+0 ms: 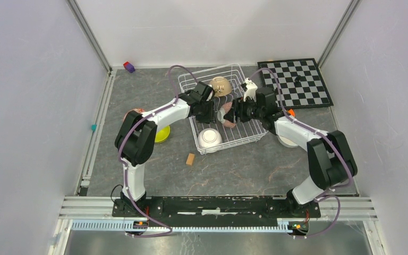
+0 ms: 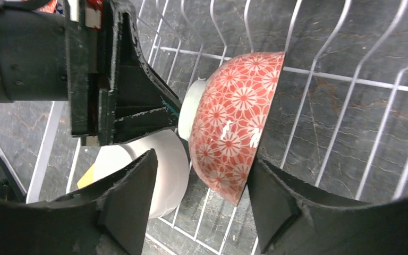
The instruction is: Unload the bowls from the dish rack
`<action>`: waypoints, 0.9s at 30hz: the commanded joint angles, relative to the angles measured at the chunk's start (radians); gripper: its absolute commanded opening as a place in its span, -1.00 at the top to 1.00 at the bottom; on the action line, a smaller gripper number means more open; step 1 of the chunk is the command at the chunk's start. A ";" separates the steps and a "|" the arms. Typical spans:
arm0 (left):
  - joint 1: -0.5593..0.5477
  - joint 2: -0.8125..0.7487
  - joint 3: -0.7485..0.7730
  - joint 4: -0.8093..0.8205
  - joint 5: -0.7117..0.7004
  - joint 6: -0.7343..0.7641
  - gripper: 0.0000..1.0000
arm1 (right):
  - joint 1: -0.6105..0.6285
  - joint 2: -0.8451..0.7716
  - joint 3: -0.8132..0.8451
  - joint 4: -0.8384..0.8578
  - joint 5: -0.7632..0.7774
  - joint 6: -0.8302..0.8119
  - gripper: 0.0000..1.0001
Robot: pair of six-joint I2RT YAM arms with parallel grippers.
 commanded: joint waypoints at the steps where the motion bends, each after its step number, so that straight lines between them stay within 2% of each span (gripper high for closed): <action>1: -0.003 -0.013 -0.001 0.008 -0.010 0.019 0.16 | 0.001 0.069 0.061 0.051 -0.125 -0.012 -0.22; 5: -0.003 -0.032 -0.007 0.008 -0.007 0.017 0.16 | 0.001 0.124 0.089 0.053 -0.183 0.006 0.23; 8: -0.003 -0.066 -0.018 0.008 -0.027 0.013 0.16 | 0.001 0.131 0.086 0.067 -0.190 0.010 0.47; 13: -0.003 -0.149 -0.098 0.068 -0.050 -0.029 0.11 | -0.005 0.139 0.068 0.140 -0.249 0.042 1.00; 22: -0.003 -0.301 -0.168 0.105 -0.077 -0.039 -0.08 | -0.004 0.101 0.054 0.204 -0.315 0.063 1.00; 27: -0.003 -0.395 -0.208 0.107 -0.118 -0.056 -0.33 | 0.027 0.020 0.061 0.141 -0.300 -0.022 1.00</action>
